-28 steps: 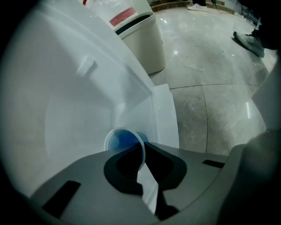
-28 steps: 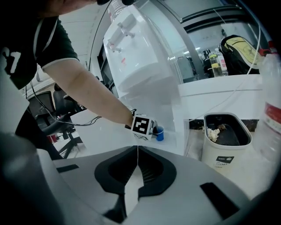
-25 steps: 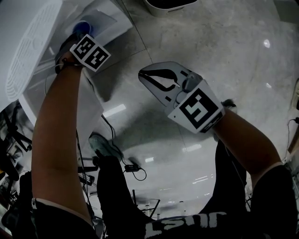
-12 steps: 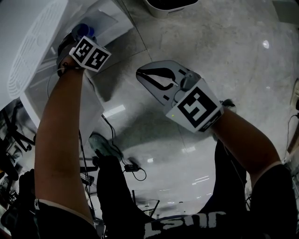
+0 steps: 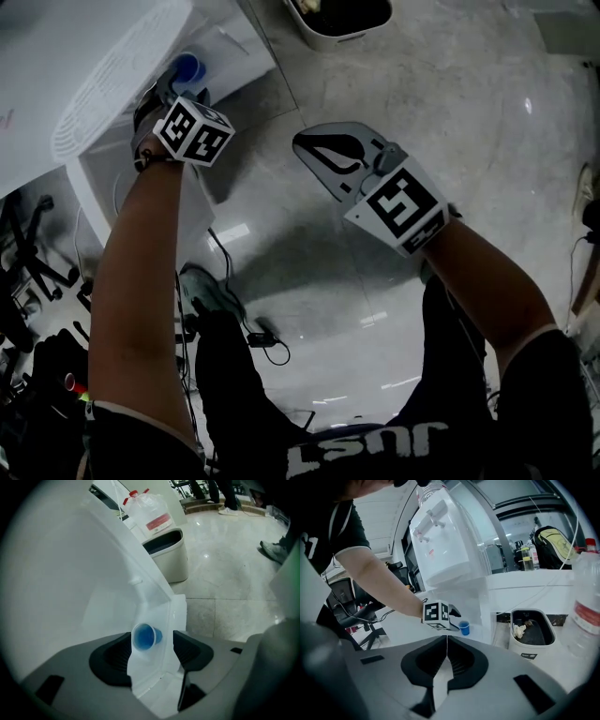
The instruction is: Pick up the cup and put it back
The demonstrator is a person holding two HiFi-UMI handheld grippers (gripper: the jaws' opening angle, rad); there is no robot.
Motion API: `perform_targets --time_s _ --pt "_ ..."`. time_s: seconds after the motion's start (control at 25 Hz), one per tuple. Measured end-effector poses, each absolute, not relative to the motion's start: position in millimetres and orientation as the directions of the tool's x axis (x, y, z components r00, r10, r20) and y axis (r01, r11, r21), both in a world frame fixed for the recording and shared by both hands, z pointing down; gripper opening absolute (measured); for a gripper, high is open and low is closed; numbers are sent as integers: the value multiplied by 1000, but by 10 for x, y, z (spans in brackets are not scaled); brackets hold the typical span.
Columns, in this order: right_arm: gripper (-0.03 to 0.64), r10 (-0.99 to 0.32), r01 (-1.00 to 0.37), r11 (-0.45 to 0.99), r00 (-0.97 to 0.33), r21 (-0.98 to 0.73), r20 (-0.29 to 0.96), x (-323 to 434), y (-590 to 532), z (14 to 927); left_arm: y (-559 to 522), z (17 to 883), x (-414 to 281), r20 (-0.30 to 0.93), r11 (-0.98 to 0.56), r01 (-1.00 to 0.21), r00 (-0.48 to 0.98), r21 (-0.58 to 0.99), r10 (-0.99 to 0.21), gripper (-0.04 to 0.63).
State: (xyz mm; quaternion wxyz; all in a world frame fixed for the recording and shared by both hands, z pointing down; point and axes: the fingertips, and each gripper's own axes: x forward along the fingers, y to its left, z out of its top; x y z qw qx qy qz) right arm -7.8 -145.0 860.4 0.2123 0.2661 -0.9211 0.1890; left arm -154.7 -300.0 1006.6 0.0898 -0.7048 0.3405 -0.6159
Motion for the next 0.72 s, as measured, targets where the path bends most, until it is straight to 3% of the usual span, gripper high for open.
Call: perform_targets --time_s 0.36,0.72 --pt "34 -438 -633 732 -720 -251 539 109 -1175 7614 -1719 8941 -1350 841 -762 -545 177 -350 -512 282" --pt "34 -380 -589 772 -730 -241 568 81 -778 5636 -465 6296 -912 738 -718 -694 454 -58 -499 88"
